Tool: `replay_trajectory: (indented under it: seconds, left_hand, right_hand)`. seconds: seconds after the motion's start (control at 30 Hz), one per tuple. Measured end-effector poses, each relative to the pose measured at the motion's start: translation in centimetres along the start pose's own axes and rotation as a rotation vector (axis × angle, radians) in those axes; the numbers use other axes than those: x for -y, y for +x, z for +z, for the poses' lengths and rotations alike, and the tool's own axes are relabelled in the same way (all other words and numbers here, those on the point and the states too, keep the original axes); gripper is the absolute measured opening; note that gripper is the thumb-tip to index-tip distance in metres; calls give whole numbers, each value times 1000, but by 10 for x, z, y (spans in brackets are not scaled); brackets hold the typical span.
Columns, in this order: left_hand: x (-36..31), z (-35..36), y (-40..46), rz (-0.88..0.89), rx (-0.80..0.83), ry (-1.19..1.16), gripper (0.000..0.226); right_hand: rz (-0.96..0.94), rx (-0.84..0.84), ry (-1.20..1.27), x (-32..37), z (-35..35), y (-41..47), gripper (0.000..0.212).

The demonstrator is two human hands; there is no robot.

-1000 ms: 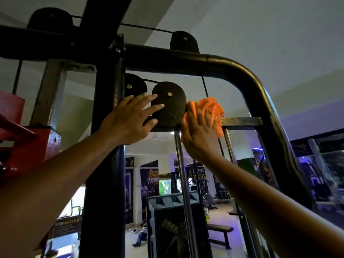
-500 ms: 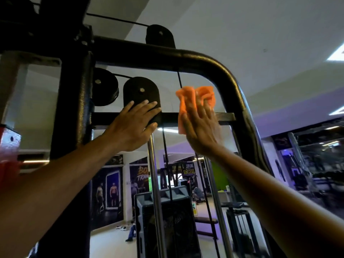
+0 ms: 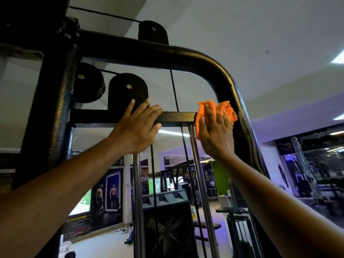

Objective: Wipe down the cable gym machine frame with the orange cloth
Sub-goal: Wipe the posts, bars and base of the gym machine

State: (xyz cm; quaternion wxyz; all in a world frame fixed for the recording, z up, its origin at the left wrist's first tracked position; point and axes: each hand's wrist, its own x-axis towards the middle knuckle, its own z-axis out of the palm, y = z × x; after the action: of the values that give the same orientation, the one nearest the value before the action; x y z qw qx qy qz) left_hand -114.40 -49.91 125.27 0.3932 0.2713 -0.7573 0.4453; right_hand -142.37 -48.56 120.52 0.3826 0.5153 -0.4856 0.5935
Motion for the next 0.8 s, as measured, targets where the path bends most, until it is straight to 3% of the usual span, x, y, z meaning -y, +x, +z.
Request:
replay_trajectory:
  seconds: [0.17,0.33,0.5,0.57,0.67,0.8]
  left_hand:
    - [-26,12,14,-8,18,5,73]
    - [-44,22,29,30,43,6,72]
    - [-53,30,37,57,6,7,66]
    - [-54,30,39,71,8,-27,63]
    - [-52,30,42,95,11,-48,62]
    - [-58,31,50,107,9,-64,61]
  right_hand:
    - [-391,90,-59,-1,2,-14,62]
    - [-11,-35,92,-27,-9,8,60]
    - [-349,75,-50,-21,-9,-16,62]
    - [-310,50,-125,-39,-23,-6,57]
    - [-106,16,-89,-45,-33,12,57]
    - [-173,82,-133,-35,-23,19,58]
